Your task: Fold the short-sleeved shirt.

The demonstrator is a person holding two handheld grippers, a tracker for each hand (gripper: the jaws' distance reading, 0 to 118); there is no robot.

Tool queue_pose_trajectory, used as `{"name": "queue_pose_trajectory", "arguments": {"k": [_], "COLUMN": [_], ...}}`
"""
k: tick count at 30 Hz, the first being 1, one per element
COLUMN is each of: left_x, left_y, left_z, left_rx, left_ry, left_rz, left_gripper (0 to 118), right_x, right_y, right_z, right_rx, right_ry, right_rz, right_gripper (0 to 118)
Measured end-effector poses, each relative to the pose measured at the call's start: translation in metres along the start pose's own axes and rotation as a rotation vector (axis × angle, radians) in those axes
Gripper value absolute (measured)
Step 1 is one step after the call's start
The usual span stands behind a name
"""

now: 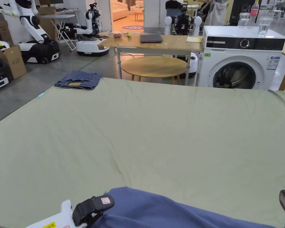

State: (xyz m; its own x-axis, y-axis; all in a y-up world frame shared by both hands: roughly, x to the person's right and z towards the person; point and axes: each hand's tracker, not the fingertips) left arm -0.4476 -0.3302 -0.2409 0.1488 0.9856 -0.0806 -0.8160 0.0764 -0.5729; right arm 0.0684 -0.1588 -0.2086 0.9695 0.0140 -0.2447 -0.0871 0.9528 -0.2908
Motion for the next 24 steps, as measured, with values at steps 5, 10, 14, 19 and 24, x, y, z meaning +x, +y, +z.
{"name": "queue_pose_trajectory", "arguments": {"k": [5,10,14,19,24], "left_x": [-0.008,0.017,0.057,0.112,0.169], "left_y": [-0.018,-0.006,0.017,-0.006,-0.110], "left_z": [-0.043,-0.009,0.017,0.011,-0.047], "left_rx": [0.036,0.230,0.260,0.254,0.123], "left_ry": [0.157,0.257,0.503,0.608,0.638], "left_rz": [0.104,-0.054,-0.476,-0.889,-1.402], "left_gripper": [9,6,5,5,5], "right_x": [-0.002,0.001,0.002,0.004,0.008], "right_y": [0.002,-0.001,-0.004,-0.008,-0.012], "right_z": [-0.001,0.000,0.002,0.005,0.011], "right_rx": [-0.002,-0.013,-0.020,-0.020,-0.017], "right_ry": [0.001,0.000,0.004,0.012,0.010], "right_rz": [-0.001,0.008,0.020,0.008,-0.005], "right_gripper": [0,0,0,0,0]}}
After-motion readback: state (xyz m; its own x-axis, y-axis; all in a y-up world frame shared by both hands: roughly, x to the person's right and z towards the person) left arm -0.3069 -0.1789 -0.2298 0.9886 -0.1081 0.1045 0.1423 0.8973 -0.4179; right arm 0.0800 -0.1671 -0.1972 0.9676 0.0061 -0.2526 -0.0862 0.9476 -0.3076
